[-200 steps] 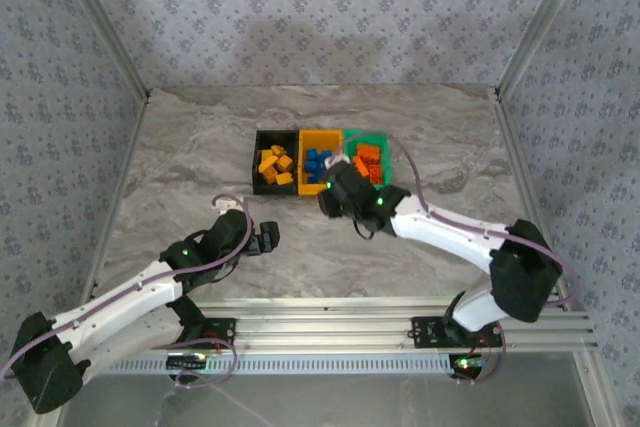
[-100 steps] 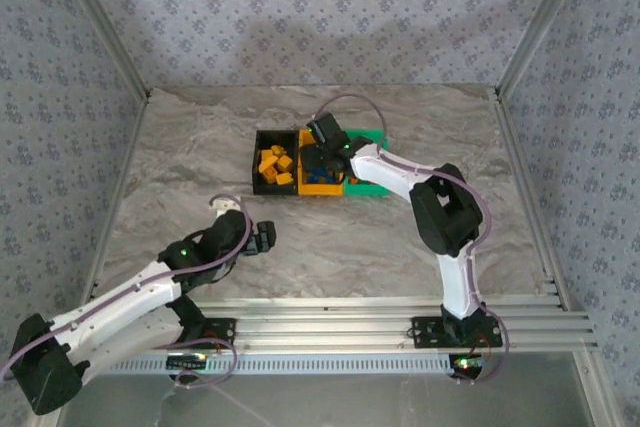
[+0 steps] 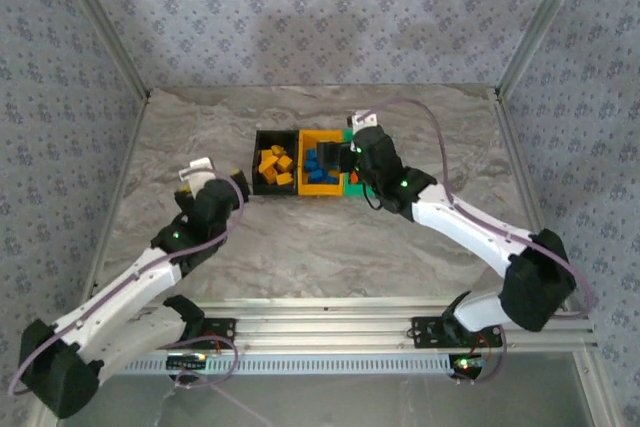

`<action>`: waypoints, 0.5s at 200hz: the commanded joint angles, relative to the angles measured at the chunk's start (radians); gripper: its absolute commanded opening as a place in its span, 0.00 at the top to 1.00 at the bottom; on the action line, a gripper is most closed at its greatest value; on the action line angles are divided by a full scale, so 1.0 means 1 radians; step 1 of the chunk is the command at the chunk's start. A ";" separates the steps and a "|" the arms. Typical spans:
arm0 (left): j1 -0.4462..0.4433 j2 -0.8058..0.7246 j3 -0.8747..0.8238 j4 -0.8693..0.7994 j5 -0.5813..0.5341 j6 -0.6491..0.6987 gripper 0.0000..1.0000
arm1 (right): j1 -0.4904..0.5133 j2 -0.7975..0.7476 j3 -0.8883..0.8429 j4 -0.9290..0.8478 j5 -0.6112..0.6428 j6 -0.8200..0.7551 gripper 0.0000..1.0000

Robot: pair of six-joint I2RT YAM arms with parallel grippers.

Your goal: Sort the legos into containers by color

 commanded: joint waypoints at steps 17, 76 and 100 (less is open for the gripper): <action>0.325 0.234 0.030 0.251 0.079 0.280 0.00 | -0.009 -0.116 -0.159 -0.014 0.236 0.099 0.00; 0.428 0.465 -0.130 0.700 0.269 0.503 0.00 | -0.144 -0.358 -0.376 -0.026 0.285 0.149 0.00; 0.431 0.528 -0.158 0.807 0.358 0.513 0.00 | -0.231 -0.468 -0.470 0.019 0.280 0.114 0.00</action>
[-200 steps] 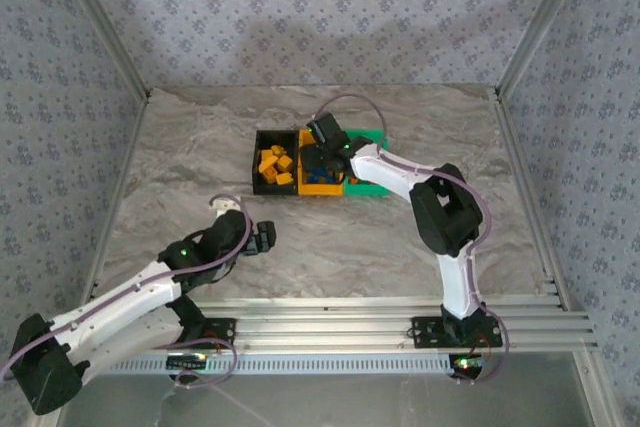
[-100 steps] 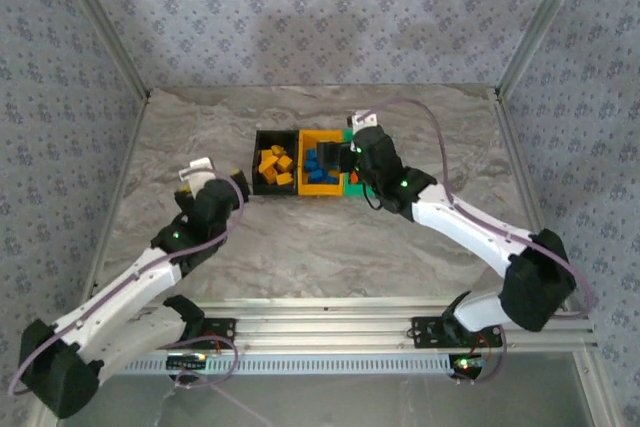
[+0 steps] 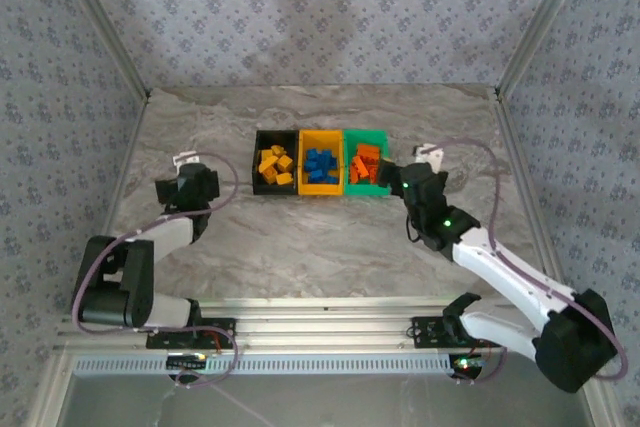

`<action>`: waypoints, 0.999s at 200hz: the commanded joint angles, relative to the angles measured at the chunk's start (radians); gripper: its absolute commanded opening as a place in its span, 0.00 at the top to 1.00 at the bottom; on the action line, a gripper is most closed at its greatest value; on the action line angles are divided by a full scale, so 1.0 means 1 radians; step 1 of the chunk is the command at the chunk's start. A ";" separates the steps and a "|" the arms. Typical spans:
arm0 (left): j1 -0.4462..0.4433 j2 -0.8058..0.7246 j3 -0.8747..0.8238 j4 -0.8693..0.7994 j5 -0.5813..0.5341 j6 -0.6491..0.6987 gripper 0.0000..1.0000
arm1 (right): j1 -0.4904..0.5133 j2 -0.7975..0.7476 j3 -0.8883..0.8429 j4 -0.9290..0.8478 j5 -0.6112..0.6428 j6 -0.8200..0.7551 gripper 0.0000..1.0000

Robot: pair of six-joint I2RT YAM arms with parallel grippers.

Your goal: Sort the legos into containers by color

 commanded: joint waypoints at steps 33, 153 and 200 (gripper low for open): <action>0.017 0.091 -0.035 0.290 0.180 0.085 0.00 | -0.211 -0.227 -0.186 0.120 -0.021 -0.218 0.00; 0.111 0.138 -0.100 0.426 0.244 -0.017 0.00 | -0.524 0.177 -0.398 0.752 -0.242 -0.450 0.00; 0.111 0.136 -0.099 0.420 0.250 -0.014 0.00 | -0.504 0.567 -0.332 1.033 -0.264 -0.510 0.00</action>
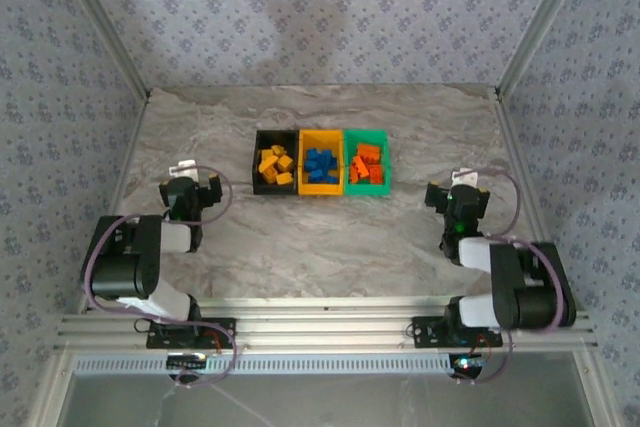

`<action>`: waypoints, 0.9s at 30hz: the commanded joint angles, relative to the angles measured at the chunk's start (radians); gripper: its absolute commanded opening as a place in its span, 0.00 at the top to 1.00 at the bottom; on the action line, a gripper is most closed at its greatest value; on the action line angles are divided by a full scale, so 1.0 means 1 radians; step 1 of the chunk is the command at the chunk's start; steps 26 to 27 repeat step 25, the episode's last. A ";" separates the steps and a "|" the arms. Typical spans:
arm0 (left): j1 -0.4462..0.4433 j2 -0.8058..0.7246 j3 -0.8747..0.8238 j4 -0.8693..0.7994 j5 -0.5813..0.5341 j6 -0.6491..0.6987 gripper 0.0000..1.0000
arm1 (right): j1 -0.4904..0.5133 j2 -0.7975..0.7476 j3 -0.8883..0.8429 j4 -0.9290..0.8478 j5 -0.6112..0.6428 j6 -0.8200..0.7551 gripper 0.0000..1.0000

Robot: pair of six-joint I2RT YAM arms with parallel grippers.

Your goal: Sort the legos into containers by color

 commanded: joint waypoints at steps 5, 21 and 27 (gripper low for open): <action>-0.007 -0.006 0.022 0.024 -0.026 -0.018 0.00 | -0.031 0.102 0.087 0.082 -0.072 -0.015 0.00; -0.006 -0.004 0.025 0.022 -0.026 -0.016 0.00 | -0.024 0.102 0.090 0.079 -0.060 -0.017 0.00; -0.006 -0.005 0.024 0.023 -0.025 -0.017 0.00 | -0.024 0.102 0.089 0.079 -0.060 -0.017 0.00</action>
